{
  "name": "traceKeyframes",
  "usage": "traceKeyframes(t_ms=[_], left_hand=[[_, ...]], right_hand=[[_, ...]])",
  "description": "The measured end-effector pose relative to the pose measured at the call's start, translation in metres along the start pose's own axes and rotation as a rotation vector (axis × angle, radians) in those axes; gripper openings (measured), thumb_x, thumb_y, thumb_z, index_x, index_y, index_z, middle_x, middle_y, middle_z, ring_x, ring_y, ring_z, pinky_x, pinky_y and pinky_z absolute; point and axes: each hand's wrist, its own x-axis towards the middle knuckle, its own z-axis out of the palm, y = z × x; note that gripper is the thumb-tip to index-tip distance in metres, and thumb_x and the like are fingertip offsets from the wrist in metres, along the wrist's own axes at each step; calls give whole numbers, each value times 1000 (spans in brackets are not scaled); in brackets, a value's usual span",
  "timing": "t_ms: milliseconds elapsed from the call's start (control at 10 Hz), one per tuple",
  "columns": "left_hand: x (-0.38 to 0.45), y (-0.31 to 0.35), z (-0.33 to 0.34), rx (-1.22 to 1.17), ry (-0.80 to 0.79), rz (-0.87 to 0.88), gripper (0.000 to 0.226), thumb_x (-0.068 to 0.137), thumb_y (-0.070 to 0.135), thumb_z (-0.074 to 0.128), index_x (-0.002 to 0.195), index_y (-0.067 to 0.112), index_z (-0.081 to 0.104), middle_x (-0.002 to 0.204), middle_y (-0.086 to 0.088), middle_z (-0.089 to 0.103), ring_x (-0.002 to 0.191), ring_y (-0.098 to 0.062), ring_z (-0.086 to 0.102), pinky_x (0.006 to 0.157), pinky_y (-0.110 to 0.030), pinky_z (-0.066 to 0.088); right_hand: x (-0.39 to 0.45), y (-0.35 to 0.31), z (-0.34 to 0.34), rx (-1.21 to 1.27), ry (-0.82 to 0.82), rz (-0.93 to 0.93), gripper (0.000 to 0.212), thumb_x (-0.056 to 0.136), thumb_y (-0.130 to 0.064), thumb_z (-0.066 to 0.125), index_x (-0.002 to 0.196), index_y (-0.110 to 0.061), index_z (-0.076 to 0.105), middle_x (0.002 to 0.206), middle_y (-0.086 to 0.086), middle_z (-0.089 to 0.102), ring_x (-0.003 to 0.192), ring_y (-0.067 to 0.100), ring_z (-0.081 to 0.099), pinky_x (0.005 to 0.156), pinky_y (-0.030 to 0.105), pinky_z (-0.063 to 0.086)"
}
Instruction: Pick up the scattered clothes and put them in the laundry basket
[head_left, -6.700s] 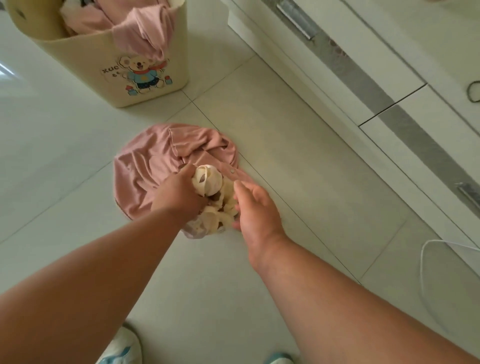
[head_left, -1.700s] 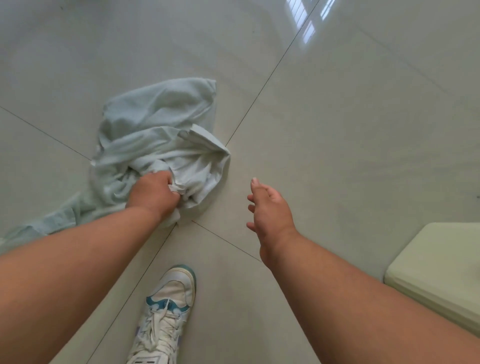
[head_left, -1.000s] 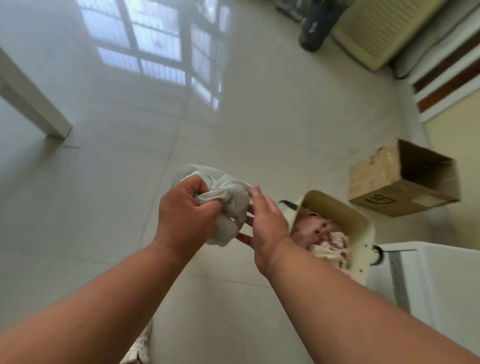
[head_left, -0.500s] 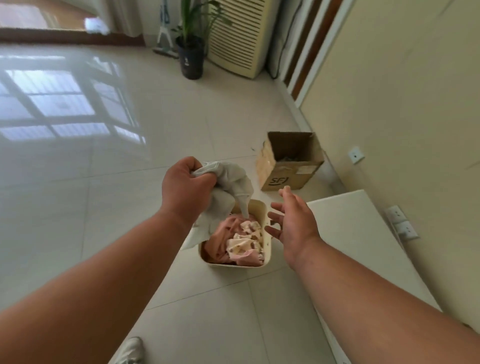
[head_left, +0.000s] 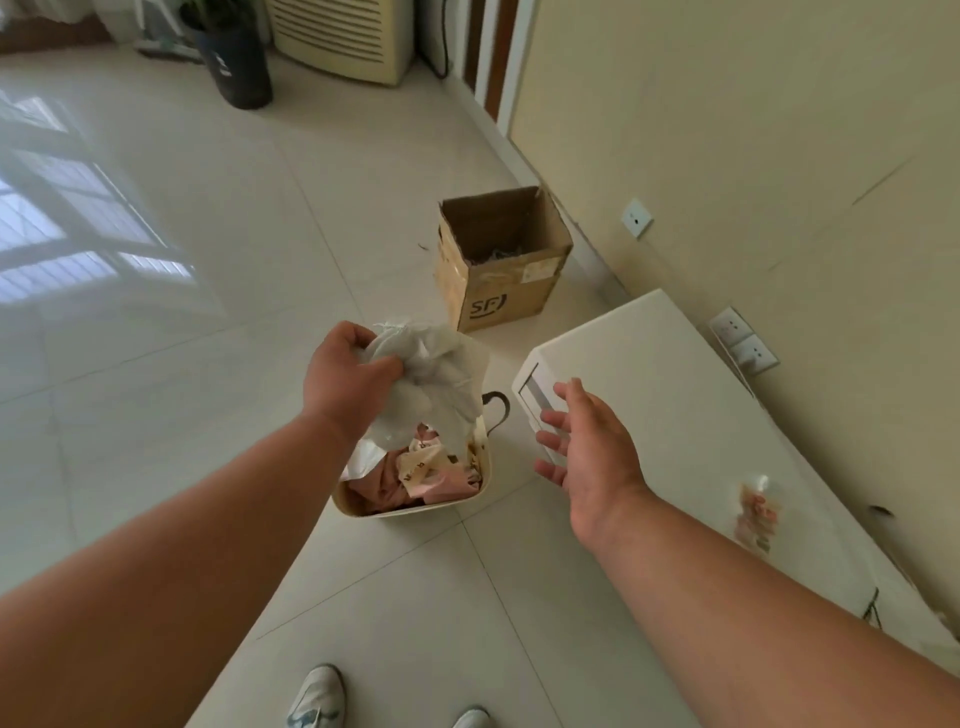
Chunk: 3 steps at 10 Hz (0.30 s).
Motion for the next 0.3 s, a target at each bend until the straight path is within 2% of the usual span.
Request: traceKeyframes(t_ms=[100,200,300], left_hand=[[10,-32,8,65,-92,-104,53,86,18,78,136,26,63,118,2,61,79,-7,58,62,-27,46],[8,-40,4,81,-106,-118,58,90,16,76,145,25,59,115,9,60,81,-9,60,63,-26,46],[2,-35,-1,75,-79,-99,57,91,16,74,145,25,60,100,17,56,83,-8,59,65,-23,44]], right_hand=[[15,8,1,4,24,6,36,106,-55,48,125,-33,68,124,3,69,114,21,69,83,43,61],[18,6,5,12,18,8,37,106,-55,48,125,-32,68,125,3,69,114,21,69,85,44,63],[17,0,5,39,23,2,38,106,-56,49,127,-30,68,124,3,69,110,20,69,81,41,62]])
